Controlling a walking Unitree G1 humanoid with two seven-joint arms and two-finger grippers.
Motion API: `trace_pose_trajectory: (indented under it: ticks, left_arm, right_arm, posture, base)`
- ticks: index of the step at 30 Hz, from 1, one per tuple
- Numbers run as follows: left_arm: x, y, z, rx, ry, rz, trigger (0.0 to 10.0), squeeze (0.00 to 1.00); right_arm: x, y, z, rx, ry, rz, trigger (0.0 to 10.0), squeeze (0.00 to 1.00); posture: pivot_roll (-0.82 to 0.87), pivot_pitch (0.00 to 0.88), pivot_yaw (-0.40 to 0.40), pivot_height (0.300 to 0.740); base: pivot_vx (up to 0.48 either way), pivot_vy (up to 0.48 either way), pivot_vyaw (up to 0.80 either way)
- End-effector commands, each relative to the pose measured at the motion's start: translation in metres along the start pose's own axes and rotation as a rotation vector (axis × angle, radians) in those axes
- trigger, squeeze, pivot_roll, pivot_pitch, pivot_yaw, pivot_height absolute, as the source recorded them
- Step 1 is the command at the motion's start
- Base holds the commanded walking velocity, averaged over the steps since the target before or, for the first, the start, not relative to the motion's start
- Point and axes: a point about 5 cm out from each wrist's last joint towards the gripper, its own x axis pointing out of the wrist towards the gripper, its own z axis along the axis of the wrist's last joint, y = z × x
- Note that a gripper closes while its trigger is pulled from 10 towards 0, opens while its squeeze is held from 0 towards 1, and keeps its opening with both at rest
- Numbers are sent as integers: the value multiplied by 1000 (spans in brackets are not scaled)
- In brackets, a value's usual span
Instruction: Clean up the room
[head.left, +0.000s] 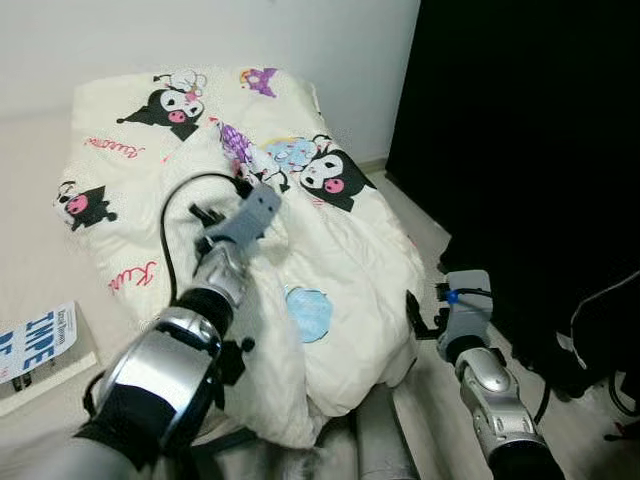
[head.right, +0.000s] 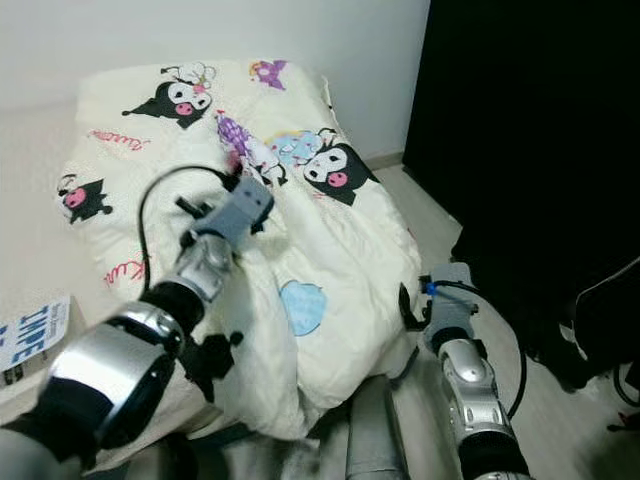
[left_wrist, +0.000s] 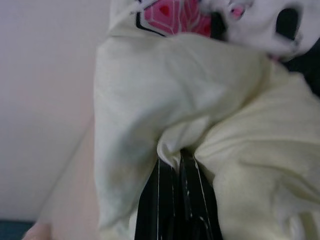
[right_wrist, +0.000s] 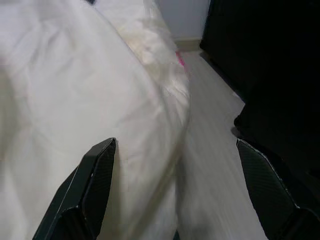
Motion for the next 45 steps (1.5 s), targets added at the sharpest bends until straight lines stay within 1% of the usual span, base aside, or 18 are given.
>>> trace_pose_trajectory:
  ticks: [1, 2, 3, 6, 8, 10, 11, 12, 14, 15, 20, 22, 23, 26, 29, 39, 41, 45]
  left_arm:
    - [9, 19, -36, 232, 64, -8, 0, 0]
    - [9, 19, -36, 232, 64, -8, 0, 0]
    - [12, 27, -56, 328, 117, -41, 0, 0]
    - [12, 32, -74, 407, 168, -76, 0, 0]
    - [6, 34, -109, 523, 281, -195, 0, 0]
    - [6, 34, -109, 523, 281, -195, 0, 0]
    - [2, 37, -126, 575, 334, -248, 0, 0]
    - [2, 37, -126, 575, 334, -248, 0, 0]
    - [-2, 44, -140, 596, 392, -283, 0, 0]
    - [-2, 49, -153, 649, 472, -339, 0, 0]
    - [-20, 64, -170, 710, 617, -462, 0, 0]
    - [-32, 78, -185, 739, 728, -588, 0, 0]
    - [-32, 78, -185, 739, 728, -588, 0, 0]
    - [-40, 96, -204, 792, 821, -753, 0, 0]
    - [-41, 101, -209, 791, 839, -786, 0, 0]
    - [-44, 142, -221, 635, 871, -867, 0, 0]
    - [-53, 158, -233, 554, 767, -999, 0, 0]
    - [-59, 162, -238, 536, 710, -1070, 0, 0]
  right_arm:
    - [0, 6, -3, -11, 20, 31, 10000, 0]
    - [0, 6, -3, -11, 20, 31, 10000, 0]
    - [1, 8, -3, -13, 24, 40, 10000, 0]
    - [1, 9, -4, -13, 27, 48, 10000, 0]
    - [2, 12, -4, -14, 32, 61, 10000, 0]
    - [2, 12, -4, -14, 32, 61, 10000, 0]
    - [2, 13, -4, -13, 34, 66, 10000, 0]
    - [2, 13, -4, -13, 34, 66, 10000, 0]
    - [3, 14, -5, -12, 36, 71, 10000, 0]
    - [3, 15, -5, -10, 39, 75, 10000, 0]
    - [4, 18, -6, -8, 45, 86, 10000, 0]
    - [4, 20, -6, -6, 48, 93, 10000, 0]
    - [4, 20, -6, -6, 48, 93, 10000, 0]
    - [5, 21, -8, -4, 55, 101, 10000, 0]
    - [5, 22, -8, -3, 56, 104, 10000, 0]
    - [5, 25, -11, 1, 73, 122, 10000, 0]
    - [6, 28, -13, 2, 82, 140, 10000, 0]
    - [7, 30, -12, -2, 87, 152, 10000, 0]
  posture:
    - [-225, 138, 12, 481]
    - [-225, 138, 12, 481]
    - [-221, 139, 10, 481]
    - [-215, 141, 6, 481]
    - [-200, 144, 5, 481]
    - [-200, 144, 5, 481]
    - [-194, 145, 4, 481]
    - [-194, 145, 4, 481]
    - [-180, 148, 0, 481]
    - [-171, 149, 1, 481]
    - [-160, 152, 4, 481]
    - [-154, 154, 5, 481]
    - [-154, 154, 5, 481]
    - [-141, 155, 7, 481]
    - [-138, 156, 8, 481]
    - [-106, 159, -3, 481]
    - [-86, 162, -20, 481]
    - [-79, 163, -29, 481]
  base:
    - [0, 0, 0]
    - [0, 0, 0]
    - [0, 0, 0]
    - [0, 0, 0]
    - [0, 0, 0]
    - [0, 0, 0]
    - [0, 0, 0]
    - [0, 0, 0]
    - [0, 0, 0]
    - [0, 0, 0]
    - [0, 0, 0]
    - [0, 0, 0]
    - [0, 0, 0]
    - [0, 0, 0]
    - [0, 0, 0]
    - [0, 0, 0]
    - [0, 0, 0]
    - [0, 0, 0]
